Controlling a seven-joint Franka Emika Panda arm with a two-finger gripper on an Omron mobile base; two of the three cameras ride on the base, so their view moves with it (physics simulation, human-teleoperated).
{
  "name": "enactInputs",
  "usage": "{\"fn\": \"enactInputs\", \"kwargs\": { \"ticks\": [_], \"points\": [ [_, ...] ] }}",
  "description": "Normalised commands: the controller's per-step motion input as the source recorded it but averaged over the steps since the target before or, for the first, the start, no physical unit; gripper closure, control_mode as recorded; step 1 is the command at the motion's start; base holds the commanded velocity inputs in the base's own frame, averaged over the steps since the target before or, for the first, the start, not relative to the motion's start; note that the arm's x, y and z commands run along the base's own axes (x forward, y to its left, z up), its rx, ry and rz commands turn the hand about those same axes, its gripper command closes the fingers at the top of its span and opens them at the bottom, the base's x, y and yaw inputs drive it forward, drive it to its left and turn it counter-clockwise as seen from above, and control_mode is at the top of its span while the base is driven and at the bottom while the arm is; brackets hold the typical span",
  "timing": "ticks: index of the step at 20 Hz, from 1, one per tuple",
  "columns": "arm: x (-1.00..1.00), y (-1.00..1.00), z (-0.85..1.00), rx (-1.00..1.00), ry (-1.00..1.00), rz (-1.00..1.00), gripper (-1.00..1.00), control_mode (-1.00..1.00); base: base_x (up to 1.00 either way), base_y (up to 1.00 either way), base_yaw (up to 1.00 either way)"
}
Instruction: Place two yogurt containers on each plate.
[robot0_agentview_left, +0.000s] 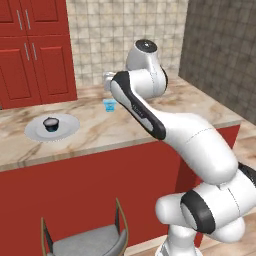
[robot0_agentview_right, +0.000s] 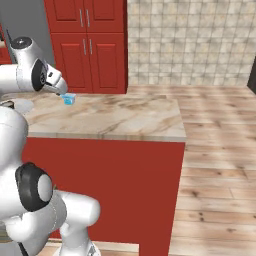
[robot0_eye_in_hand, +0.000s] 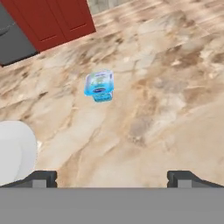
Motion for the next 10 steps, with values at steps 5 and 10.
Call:
{"fn": "enactInputs", "kwargs": {
  "ticks": [5,10],
  "points": [
    [0.99,0.30,-0.24,-0.09,0.10,-0.06,-1.00,-1.00,0.00,0.00,0.00],
    [0.96,-0.10,-0.18,-0.01,0.18,0.01,-1.00,-1.00,0.00,0.00,0.00]
  ]
}}
